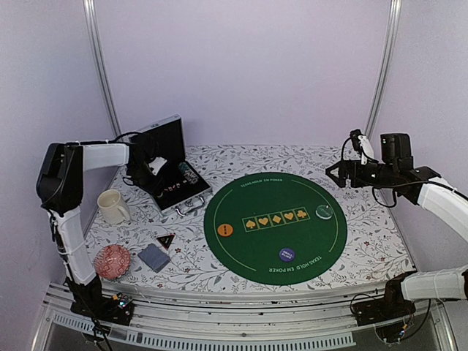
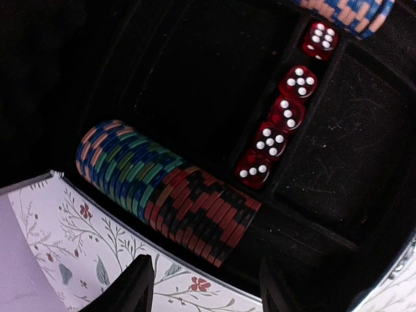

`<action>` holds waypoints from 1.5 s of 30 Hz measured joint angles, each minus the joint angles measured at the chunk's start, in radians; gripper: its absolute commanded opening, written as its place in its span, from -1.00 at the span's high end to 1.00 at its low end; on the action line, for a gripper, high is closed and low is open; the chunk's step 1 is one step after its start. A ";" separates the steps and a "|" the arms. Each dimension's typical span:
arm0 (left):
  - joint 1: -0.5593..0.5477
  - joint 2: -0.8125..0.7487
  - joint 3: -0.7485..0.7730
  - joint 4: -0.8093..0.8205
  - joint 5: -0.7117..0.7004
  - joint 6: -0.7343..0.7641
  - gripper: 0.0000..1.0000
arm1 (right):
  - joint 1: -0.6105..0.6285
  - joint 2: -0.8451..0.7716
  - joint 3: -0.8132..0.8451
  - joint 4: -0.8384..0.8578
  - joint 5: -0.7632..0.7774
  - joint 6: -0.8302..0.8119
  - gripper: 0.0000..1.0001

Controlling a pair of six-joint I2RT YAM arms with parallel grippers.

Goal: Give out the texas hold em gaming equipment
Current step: Pick up the pile of poker chips from the chip case.

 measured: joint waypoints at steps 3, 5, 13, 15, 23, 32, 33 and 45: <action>-0.016 0.035 0.021 0.018 -0.016 0.009 0.08 | 0.000 0.000 0.010 0.001 -0.001 0.000 -0.98; -0.027 0.058 0.036 0.029 -0.030 0.012 0.08 | 0.000 0.000 0.012 0.000 -0.001 0.000 -0.98; -0.038 0.089 0.067 0.032 -0.092 0.020 0.01 | 0.000 0.000 0.012 -0.001 -0.003 0.000 -0.98; -0.039 0.095 0.072 0.032 -0.097 0.021 0.00 | 0.000 0.000 0.012 -0.001 -0.005 0.000 -0.98; -0.043 0.095 0.072 0.032 -0.096 0.023 -0.03 | 0.000 0.000 0.012 -0.007 -0.013 0.000 -0.98; -0.062 0.089 0.051 0.056 -0.113 0.031 -0.01 | 0.000 0.000 0.012 -0.007 -0.017 0.000 -0.98; -0.062 0.086 0.048 0.058 -0.113 0.030 -0.01 | 0.000 0.000 0.012 -0.007 -0.017 0.000 -0.98; -0.071 0.047 0.015 0.042 -0.070 0.027 0.04 | 0.000 0.000 0.012 -0.008 -0.024 0.000 -0.98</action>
